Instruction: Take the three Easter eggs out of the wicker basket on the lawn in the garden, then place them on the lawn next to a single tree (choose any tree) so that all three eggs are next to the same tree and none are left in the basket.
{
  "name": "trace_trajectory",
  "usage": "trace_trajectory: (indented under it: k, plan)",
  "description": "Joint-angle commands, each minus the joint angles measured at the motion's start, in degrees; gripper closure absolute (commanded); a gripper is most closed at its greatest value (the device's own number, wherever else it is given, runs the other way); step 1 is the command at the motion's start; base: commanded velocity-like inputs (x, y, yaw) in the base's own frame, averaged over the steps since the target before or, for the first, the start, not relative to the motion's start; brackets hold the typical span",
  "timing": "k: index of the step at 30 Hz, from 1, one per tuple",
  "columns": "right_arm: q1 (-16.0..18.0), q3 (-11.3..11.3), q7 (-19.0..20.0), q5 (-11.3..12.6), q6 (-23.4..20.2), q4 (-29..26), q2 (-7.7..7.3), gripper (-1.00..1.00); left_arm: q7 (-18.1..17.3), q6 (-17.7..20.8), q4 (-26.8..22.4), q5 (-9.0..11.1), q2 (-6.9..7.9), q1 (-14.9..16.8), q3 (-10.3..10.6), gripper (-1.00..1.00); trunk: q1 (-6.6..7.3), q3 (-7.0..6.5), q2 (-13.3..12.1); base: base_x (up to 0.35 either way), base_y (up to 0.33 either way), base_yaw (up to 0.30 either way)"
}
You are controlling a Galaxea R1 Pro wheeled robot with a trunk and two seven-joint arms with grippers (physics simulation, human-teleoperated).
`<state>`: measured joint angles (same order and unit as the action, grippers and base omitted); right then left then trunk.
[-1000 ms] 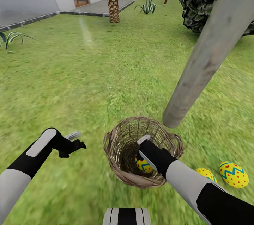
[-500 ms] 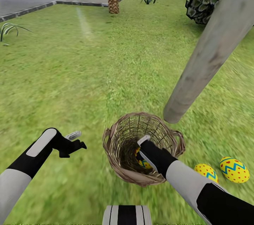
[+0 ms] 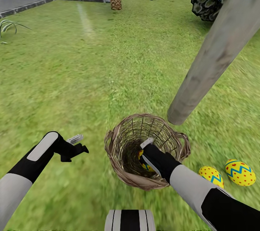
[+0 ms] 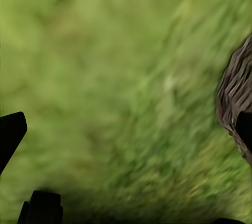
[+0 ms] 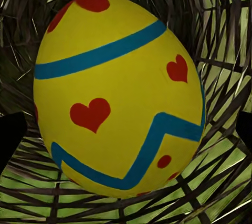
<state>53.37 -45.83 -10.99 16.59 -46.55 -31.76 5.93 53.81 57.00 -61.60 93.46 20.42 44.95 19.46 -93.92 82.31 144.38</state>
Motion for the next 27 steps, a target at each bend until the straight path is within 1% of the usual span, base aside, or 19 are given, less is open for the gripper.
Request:
trace_trajectory:
  k: [1, 9, 17, 21, 22, 24, 27]
  plan:
    - [0.07, -0.34, -0.47, 0.61, -0.01, -0.05, -0.04, -1.00, 0.59, -0.05, -0.07, 0.58, 0.05, 0.05, 0.14, -1.00, -0.01, 0.27, 0.04, 0.000, 0.000, 0.000]
    - [0.07, -0.23, -0.35, 0.64, 0.65, -0.10, -0.04, -1.00, 0.59, -0.05, -0.07, 0.58, 0.05, 0.05, 0.14, -1.00, -0.22, 2.04, 0.14, 0.000, 0.000, 0.000]
    - [0.07, -0.21, -0.73, 0.57, 0.76, -0.19, -0.04, -1.00, 0.59, -0.05, -0.03, 0.58, 0.05, 0.05, 0.14, -1.00, -0.22, 2.04, 0.14, 0.000, 0.000, 0.000]
    - [0.07, -0.16, -4.68, 0.61, 0.85, -0.60, 0.08, -1.00, 0.59, -0.05, -0.04, 0.58, 0.05, 0.05, 0.14, -1.00, -0.22, 2.04, 0.14, 0.000, 0.000, 0.000]
    - [0.07, -0.13, -5.24, 0.64, 0.91, -0.63, 0.15, -1.00, 0.59, -0.05, -0.04, 0.58, 0.05, 0.05, 0.14, -1.00, -0.24, 2.26, 0.16, 0.000, 0.000, 0.000]
    - [0.07, -0.09, -5.82, 0.69, 0.98, -0.65, 0.30, -1.00, 0.59, -0.05, -0.02, 0.58, 0.04, 0.05, 0.14, -1.00, -0.30, 2.71, 0.18, 0.000, 0.000, 0.000]
    - [0.07, 0.05, -5.87, 0.79, 1.34, -0.61, 0.46, -1.00, 0.59, -0.05, -0.04, 0.58, 0.03, 0.05, 0.14, -1.00, -0.30, 2.71, 0.18, 0.000, 0.000, 0.000]
